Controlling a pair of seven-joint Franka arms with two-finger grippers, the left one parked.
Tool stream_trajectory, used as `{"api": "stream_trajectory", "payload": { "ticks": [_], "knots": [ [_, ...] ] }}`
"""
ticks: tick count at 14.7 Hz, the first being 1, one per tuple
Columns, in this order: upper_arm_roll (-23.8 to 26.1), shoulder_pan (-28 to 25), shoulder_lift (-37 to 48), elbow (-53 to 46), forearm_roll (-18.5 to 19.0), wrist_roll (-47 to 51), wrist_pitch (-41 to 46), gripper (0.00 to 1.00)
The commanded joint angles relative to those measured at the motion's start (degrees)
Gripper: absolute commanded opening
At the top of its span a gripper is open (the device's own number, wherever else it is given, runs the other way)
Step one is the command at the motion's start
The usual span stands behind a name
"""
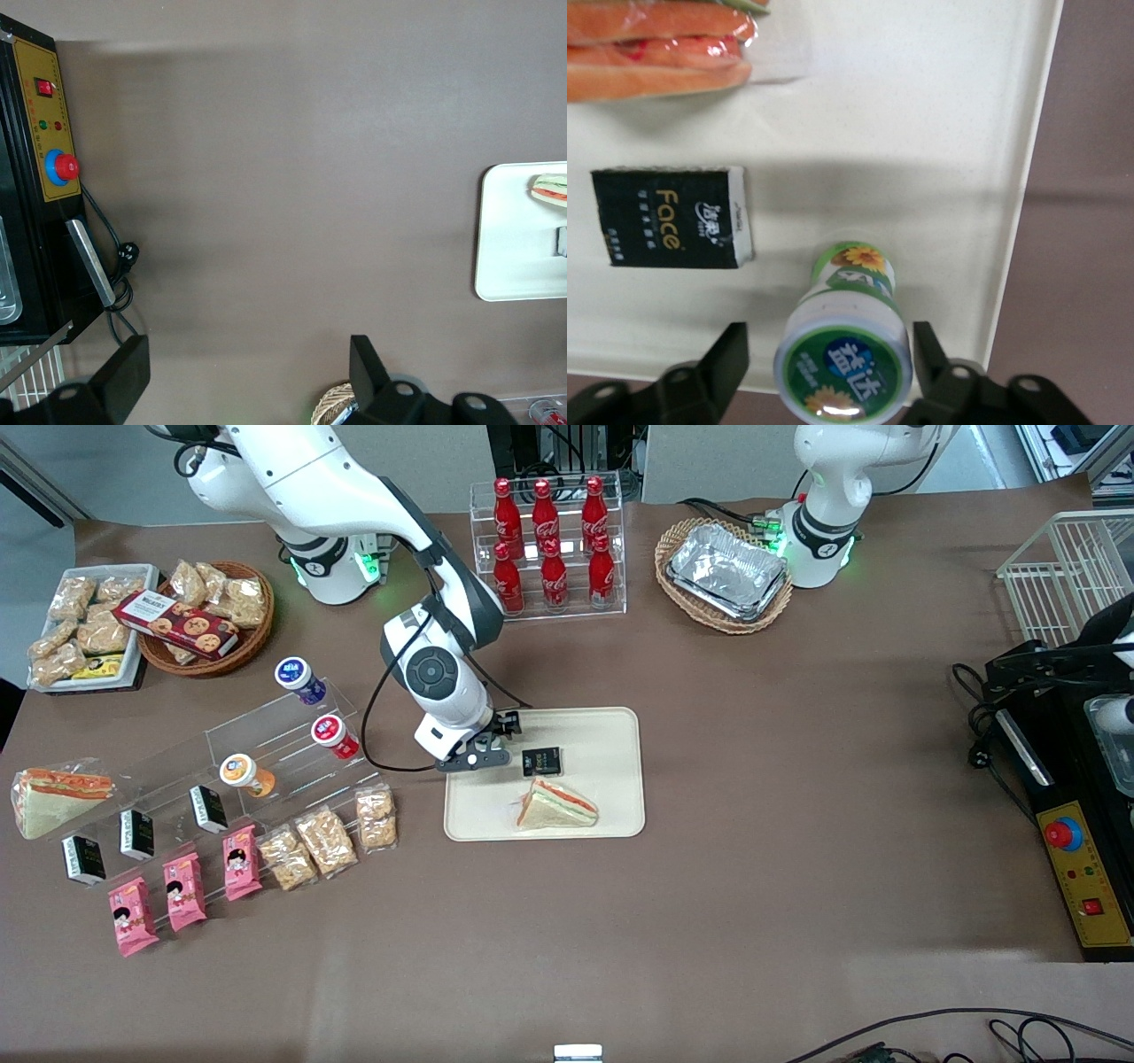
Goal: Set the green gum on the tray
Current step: 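Carry the green gum bottle over the cream tray and lower it, then open the right gripper to release the bottle and withdraw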
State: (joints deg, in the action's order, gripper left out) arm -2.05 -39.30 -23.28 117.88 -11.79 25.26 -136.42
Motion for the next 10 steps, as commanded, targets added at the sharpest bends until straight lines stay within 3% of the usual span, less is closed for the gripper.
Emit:
{"api": "stream_trajectory", "payload": {
  "ticks": [1, 5, 8, 10],
  "knots": [
    [-1.3, 0.2, 2.0, -0.6, -1.0, 0.1, 0.5, 0.98],
    [-3.6, 4.8, 8.1, -1.3, -0.5, -3.4, 8.7, 0.98],
    [-8.1, 6.8, 13.8, -2.2, -0.3, -6.8, 16.2, 0.99],
    [-12.4, 6.7, 18.4, -2.9, 2.7, -7.6, 23.0, 0.99]
  ]
}}
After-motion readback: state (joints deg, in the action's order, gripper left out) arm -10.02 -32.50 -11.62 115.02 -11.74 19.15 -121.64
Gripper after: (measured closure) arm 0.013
